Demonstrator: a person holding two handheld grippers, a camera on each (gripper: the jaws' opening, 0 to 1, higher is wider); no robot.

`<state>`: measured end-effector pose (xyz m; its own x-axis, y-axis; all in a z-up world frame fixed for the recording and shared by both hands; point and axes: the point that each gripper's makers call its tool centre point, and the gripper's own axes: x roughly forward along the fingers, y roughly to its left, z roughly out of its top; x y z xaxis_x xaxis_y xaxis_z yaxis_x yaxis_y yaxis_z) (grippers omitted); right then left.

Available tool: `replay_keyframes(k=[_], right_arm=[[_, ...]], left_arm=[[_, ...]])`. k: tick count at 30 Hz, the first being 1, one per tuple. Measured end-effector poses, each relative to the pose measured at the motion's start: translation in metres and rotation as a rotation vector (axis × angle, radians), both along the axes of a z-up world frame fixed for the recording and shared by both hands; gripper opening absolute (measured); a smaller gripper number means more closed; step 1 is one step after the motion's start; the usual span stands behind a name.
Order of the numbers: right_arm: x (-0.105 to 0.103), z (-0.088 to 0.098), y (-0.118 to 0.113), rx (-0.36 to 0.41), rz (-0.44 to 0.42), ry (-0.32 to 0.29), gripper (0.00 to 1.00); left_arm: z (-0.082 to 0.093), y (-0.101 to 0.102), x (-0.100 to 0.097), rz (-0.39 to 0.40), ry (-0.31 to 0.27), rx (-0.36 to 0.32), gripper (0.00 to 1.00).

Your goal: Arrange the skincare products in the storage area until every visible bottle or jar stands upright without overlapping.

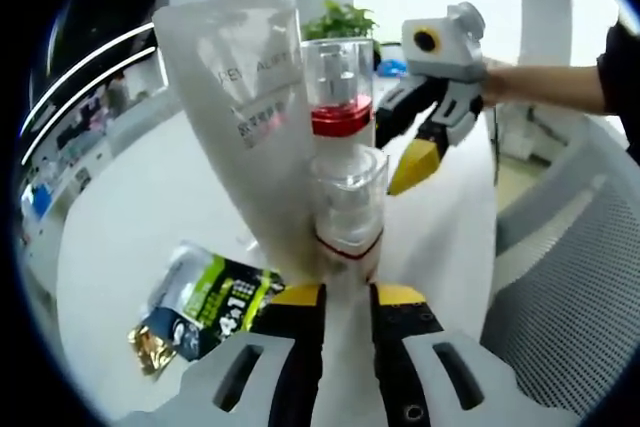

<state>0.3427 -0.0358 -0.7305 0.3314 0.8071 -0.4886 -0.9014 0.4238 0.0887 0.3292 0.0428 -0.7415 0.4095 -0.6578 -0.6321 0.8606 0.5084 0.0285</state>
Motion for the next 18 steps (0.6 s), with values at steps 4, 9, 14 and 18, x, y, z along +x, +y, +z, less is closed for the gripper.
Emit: replay_keyframes(k=[4,9,14,18], right_arm=[[-0.014,-0.002,0.001,-0.035,-0.016,0.03,0.27],[-0.031,0.004,0.019,-0.03,-0.045,0.068,0.27],[-0.042,0.01,0.038,-0.064,-0.046,0.079,0.24],[-0.036,0.014,0.041,-0.074,-0.181,0.155,0.11]], left_arm=[[0.0,-0.001,-0.001,-0.008,-0.001,0.004,0.14],[0.0,-0.002,-0.003,-0.015,0.004,0.006,0.14],[-0.001,-0.002,-0.004,-0.023,0.005,0.012,0.14],[-0.002,0.0,-0.004,-0.029,-0.003,0.032,0.14]])
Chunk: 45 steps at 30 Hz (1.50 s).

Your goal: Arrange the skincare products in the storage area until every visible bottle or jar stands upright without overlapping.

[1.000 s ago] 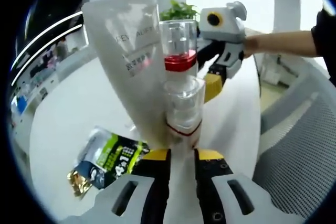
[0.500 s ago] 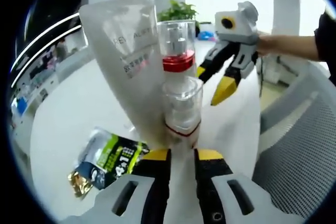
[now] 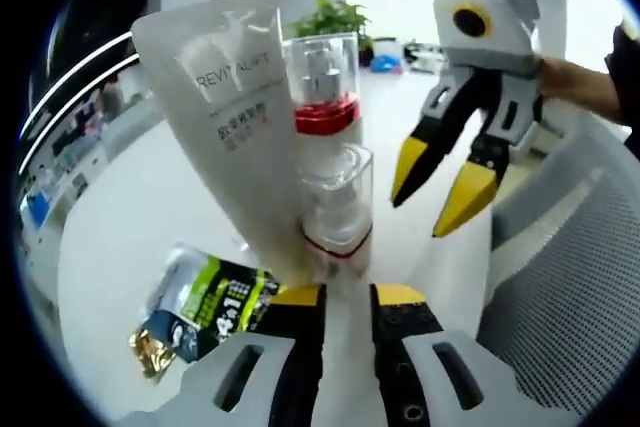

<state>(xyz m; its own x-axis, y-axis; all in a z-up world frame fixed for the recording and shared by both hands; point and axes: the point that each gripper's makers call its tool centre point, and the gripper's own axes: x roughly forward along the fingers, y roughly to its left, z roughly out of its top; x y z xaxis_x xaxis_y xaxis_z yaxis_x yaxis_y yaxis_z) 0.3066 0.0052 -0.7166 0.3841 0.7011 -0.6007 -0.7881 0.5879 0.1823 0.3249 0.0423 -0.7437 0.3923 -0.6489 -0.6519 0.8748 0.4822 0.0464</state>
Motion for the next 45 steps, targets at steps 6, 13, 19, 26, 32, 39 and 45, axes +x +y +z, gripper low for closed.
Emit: replay_keyframes(k=[6,13,19,26,32,39,45], right_arm=[[0.007,-0.011,0.011,-0.118,0.009,-0.058,0.15],[0.014,-0.025,0.014,-0.21,0.018,-0.065,0.17],[0.018,-0.028,0.021,-0.188,0.015,-0.044,0.16],[0.02,-0.03,0.021,-0.202,0.024,-0.044,0.14],[0.019,-0.032,0.021,-0.193,0.026,-0.036,0.14],[0.021,-0.029,0.018,-0.182,0.008,-0.04,0.12],[0.021,-0.028,0.016,-0.195,0.008,-0.052,0.12]], left_arm=[[0.004,0.002,0.003,0.01,-0.005,-0.008,0.14],[0.006,0.001,0.002,0.001,-0.006,-0.013,0.13],[0.006,-0.002,-0.001,-0.02,-0.003,-0.016,0.13],[0.004,-0.002,-0.004,-0.041,-0.003,0.003,0.13],[0.003,-0.002,-0.005,-0.042,0.002,0.004,0.14],[0.003,0.001,-0.001,-0.019,-0.007,0.013,0.12],[0.002,0.001,0.001,-0.007,-0.014,0.021,0.09]])
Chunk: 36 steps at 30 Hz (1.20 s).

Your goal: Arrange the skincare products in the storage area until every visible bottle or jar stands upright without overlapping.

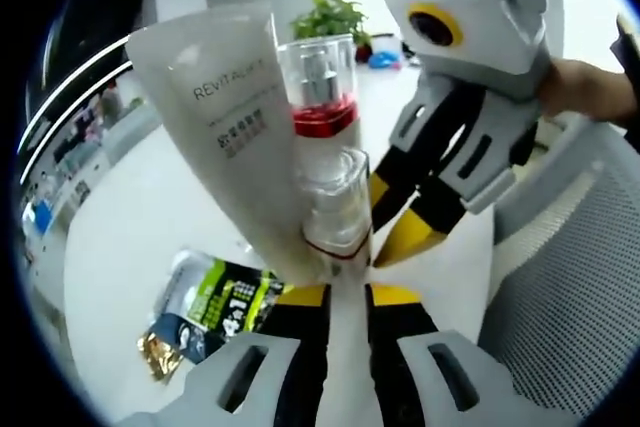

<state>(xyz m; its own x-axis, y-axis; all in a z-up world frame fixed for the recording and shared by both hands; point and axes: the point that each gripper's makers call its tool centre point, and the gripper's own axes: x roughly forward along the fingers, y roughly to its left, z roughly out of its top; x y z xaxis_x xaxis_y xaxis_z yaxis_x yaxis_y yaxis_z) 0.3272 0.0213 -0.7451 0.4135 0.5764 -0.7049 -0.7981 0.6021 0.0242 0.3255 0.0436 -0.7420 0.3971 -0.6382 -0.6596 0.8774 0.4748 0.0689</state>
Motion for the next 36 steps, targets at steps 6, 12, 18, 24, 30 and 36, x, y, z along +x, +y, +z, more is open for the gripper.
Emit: replay_keyframes(k=[6,12,18,24,30,36], right_arm=[[-0.001,0.001,0.0,0.003,0.004,-0.001,0.12],[-0.003,0.004,0.0,0.006,0.003,-0.005,0.12],[-0.011,0.012,-0.005,0.019,0.002,-0.006,0.14],[-0.02,0.021,-0.01,0.04,-0.007,-0.016,0.18],[-0.029,0.043,-0.013,0.08,-0.011,-0.031,0.23],[-0.036,0.057,-0.014,0.078,-0.009,-0.057,0.32]], left_arm=[[-0.002,0.002,0.001,0.006,-0.006,0.018,0.1],[-0.004,0.003,0.002,0.007,-0.007,0.028,0.1],[-0.005,0.009,0.003,0.017,-0.002,0.038,0.1],[-0.001,0.018,-0.001,0.038,0.018,0.036,0.11],[0.011,0.032,0.0,0.066,0.0,0.064,0.15],[0.03,0.048,-0.004,0.105,0.001,0.045,0.22]])
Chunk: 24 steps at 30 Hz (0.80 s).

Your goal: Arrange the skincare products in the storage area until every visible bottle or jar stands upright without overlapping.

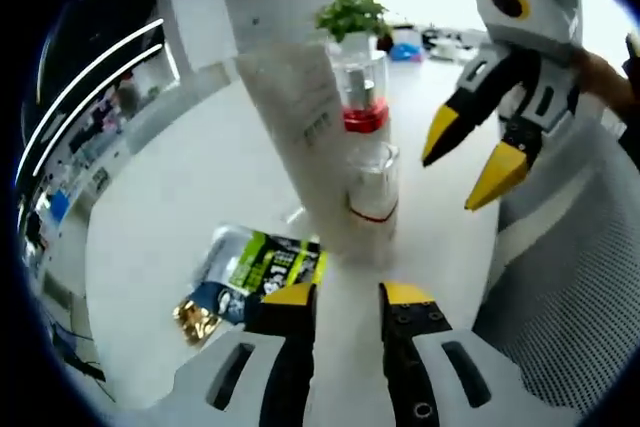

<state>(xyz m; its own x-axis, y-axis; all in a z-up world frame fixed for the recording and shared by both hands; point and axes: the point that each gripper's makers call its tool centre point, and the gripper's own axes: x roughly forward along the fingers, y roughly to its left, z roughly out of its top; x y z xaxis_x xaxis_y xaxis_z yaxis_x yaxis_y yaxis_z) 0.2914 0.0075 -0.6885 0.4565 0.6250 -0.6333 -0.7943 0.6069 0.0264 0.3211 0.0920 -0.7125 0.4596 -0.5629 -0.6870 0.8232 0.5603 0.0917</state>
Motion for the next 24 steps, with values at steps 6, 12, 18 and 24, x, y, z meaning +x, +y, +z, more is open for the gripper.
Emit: replay_keyframes(k=[6,12,18,24], right_arm=[[-0.006,0.012,0.001,0.005,-0.003,-0.01,0.41],[-0.006,0.025,-0.002,0.014,-0.026,-0.04,0.54],[-0.001,0.036,-0.009,0.001,-0.057,-0.08,0.66],[0.004,0.042,-0.016,-0.02,-0.088,-0.112,0.78]], left_arm=[[0.016,0.009,-0.007,0.037,-0.002,-0.051,0.31],[0.032,0.022,-0.008,0.094,-0.031,-0.069,0.45],[0.042,0.033,-0.015,0.109,-0.038,-0.055,0.57],[0.054,0.043,-0.017,0.142,-0.052,-0.053,0.74]])
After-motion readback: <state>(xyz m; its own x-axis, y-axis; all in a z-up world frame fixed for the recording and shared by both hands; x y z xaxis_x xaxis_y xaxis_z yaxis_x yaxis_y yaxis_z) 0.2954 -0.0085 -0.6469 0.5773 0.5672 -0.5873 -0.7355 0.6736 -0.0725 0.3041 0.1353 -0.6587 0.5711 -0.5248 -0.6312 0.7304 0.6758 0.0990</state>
